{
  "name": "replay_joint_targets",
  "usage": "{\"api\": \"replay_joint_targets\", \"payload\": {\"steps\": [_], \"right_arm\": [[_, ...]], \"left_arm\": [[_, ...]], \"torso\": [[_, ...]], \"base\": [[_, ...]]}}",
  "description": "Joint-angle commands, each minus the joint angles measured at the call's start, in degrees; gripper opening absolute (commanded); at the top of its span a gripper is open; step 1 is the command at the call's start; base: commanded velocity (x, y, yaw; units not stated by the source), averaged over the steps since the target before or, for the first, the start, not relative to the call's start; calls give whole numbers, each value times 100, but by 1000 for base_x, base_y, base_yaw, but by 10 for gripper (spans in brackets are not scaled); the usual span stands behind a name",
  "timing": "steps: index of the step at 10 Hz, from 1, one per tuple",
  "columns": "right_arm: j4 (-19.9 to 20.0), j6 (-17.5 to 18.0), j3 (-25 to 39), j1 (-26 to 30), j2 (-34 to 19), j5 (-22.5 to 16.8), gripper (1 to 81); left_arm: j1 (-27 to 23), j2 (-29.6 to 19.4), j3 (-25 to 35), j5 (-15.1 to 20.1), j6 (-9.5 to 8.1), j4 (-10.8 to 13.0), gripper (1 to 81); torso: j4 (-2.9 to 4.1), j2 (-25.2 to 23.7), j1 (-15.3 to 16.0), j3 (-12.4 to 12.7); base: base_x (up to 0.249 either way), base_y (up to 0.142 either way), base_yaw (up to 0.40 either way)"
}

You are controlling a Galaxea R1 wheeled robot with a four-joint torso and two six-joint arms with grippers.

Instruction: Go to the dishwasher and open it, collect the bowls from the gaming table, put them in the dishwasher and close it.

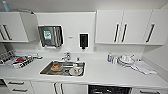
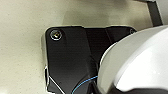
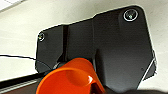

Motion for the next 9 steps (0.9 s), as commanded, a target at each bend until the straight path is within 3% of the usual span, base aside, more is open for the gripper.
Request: {"api": "replay_joint_targets", "payload": {"steps": [1,4,9], "right_arm": [[-39,-3,0,263,-6,-172,10],[-39,-3,0,263,-6,-172,10],[-21,6,-17,254,-23,-146,10]], "left_arm": [[-289,-130,19,84,-17,-1,10],[-289,-139,19,84,-8,-1,10],[-272,-147,19,-65,-43,-1,10]], "torso": [[0,0,0,0],[0,-2,-1,0],[0,0,2,-2]], "base": [[115,-84,0],[114,-74,0],[38,0,0]]}}
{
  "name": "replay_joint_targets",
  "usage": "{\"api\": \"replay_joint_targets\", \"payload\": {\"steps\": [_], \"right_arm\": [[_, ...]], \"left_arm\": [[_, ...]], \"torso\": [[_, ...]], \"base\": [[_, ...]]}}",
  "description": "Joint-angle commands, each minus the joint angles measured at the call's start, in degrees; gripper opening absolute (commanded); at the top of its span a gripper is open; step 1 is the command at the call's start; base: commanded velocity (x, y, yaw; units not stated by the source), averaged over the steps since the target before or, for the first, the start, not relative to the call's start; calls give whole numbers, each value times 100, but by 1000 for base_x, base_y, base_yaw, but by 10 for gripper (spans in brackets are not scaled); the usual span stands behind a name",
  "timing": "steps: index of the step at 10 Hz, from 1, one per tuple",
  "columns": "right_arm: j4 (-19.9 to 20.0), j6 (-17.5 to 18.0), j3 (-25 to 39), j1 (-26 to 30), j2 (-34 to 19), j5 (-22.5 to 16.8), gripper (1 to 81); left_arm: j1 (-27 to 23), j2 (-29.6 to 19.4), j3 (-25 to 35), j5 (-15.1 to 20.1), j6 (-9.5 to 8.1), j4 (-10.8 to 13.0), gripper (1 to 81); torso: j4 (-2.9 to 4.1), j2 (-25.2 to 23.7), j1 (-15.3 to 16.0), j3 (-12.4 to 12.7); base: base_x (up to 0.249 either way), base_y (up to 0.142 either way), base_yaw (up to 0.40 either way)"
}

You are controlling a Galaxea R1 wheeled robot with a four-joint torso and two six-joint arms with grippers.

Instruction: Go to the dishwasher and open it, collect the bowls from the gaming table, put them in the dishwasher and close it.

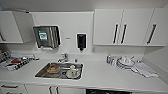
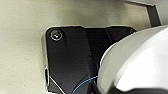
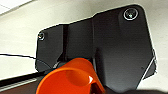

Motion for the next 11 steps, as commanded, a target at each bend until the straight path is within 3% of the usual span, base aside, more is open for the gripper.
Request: {"api": "replay_joint_targets", "payload": {"steps": [1,2,4,7,8,10,11], "right_arm": [[5,6,-2,276,-39,-133,10],[14,6,-2,276,-48,-124,10],[23,32,-2,276,-127,-98,10],[40,50,34,320,-241,121,10],[32,59,42,346,-241,139,10],[23,50,42,355,-241,139,10],[23,50,25,355,-241,139,10]], "left_arm": [[-267,-142,28,-110,-51,-1,10],[-275,-159,28,-234,-60,-1,10],[-275,-273,98,-691,-175,-1,10],[-302,-983,1263,-858,-307,8,10],[-319,-1143,1504,-858,-307,-1,10],[-328,-1741,2348,-893,-315,-1,10],[-354,-2058,2726,-1104,-456,-1,10]], "torso": [[0,0,0,0],[0,0,-2,0],[0,0,-2,-534],[0,-2,-3,-977],[0,0,-3,-634],[0,2,0,-984],[0,5,5,-1023]], "base": [[0,0,0],[0,0,0],[0,0,0],[0,0,0],[0,0,0],[0,0,0],[0,0,0]]}}
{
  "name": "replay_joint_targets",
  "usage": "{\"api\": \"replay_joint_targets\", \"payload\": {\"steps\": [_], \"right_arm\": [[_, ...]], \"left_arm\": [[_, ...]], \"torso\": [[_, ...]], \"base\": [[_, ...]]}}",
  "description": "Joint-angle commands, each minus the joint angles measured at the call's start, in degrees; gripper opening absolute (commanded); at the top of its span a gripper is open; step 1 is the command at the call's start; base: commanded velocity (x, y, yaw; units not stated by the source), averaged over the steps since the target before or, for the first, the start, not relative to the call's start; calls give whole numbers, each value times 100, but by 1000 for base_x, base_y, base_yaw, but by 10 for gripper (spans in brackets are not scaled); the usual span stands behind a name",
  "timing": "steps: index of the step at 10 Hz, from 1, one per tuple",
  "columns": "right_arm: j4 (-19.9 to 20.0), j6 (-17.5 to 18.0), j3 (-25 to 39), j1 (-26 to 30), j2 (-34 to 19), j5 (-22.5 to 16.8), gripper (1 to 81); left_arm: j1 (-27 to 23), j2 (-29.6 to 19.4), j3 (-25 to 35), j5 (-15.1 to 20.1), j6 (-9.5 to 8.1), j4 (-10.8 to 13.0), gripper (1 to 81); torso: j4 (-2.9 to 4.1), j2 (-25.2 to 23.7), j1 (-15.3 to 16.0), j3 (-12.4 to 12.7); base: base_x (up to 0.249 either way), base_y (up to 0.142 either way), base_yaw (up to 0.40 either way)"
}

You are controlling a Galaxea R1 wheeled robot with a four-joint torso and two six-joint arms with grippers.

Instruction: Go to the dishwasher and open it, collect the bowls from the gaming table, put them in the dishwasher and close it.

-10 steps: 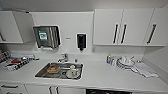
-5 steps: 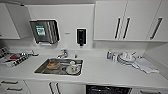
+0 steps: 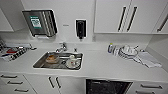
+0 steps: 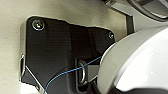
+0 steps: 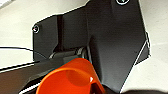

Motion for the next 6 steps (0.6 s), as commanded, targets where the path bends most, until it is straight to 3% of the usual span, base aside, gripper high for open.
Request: {"api": "replay_joint_targets", "payload": {"steps": [1,5,6], "right_arm": [[-10,20,5,119,-51,-210,10],[-10,20,5,119,-60,-202,10],[-19,20,14,119,-68,-202,10]], "left_arm": [[-232,-1269,1357,-366,-277,10,10],[-549,-2052,2271,-384,-462,2,10],[-698,-2279,2542,-384,-532,2,10]], "torso": [[0,0,-2,0],[0,2,0,18],[0,2,0,-99]], "base": [[0,0,0],[0,0,0],[0,0,0]]}}
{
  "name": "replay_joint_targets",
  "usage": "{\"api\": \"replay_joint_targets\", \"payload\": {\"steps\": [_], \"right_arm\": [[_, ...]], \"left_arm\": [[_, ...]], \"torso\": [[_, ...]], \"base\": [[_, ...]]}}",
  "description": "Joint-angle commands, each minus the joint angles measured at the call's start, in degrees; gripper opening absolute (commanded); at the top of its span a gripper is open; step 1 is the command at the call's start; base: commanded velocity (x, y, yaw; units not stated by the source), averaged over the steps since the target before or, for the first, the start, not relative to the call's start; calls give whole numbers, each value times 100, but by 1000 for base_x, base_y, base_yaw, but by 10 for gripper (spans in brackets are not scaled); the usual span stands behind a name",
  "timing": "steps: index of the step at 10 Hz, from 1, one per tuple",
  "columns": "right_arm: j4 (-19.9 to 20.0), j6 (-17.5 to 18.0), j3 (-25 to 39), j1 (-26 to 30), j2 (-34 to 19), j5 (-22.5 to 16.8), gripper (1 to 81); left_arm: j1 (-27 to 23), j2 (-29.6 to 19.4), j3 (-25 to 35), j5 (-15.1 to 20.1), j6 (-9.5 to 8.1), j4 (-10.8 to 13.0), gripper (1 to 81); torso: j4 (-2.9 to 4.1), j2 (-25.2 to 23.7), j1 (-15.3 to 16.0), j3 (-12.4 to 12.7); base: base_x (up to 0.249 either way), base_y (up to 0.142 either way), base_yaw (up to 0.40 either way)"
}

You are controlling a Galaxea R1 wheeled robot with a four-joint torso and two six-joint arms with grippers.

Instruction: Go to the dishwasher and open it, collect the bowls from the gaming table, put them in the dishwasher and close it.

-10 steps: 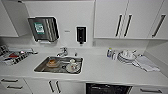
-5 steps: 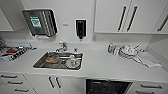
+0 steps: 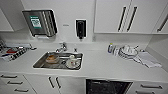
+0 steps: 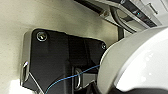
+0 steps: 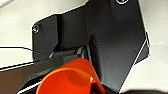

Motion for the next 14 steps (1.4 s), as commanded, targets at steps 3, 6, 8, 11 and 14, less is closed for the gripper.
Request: {"api": "replay_joint_targets", "payload": {"steps": [3,6,8,11,14], "right_arm": [[-27,15,41,134,-66,-197,10],[-27,15,41,135,-66,-197,10],[-27,15,59,143,-57,-197,10],[-36,14,76,143,-66,-188,10],[-54,6,68,152,-57,-188,10]], "left_arm": [[-1234,-1141,1443,380,-413,17,10],[-1904,-1282,2042,1096,-633,17,10],[-2642,-1379,2685,2109,-748,9,10],[-3983,-1057,3771,4132,-863,-262,10],[-4838,-528,4004,5041,-863,-668,10]], "torso": [[0,0,-2,-492],[0,0,0,-942],[0,4,2,-1249],[0,9,5,-1533],[0,15,9,-1841]], "base": [[0,0,0],[0,0,0],[0,0,0],[0,0,0],[0,0,0]]}}
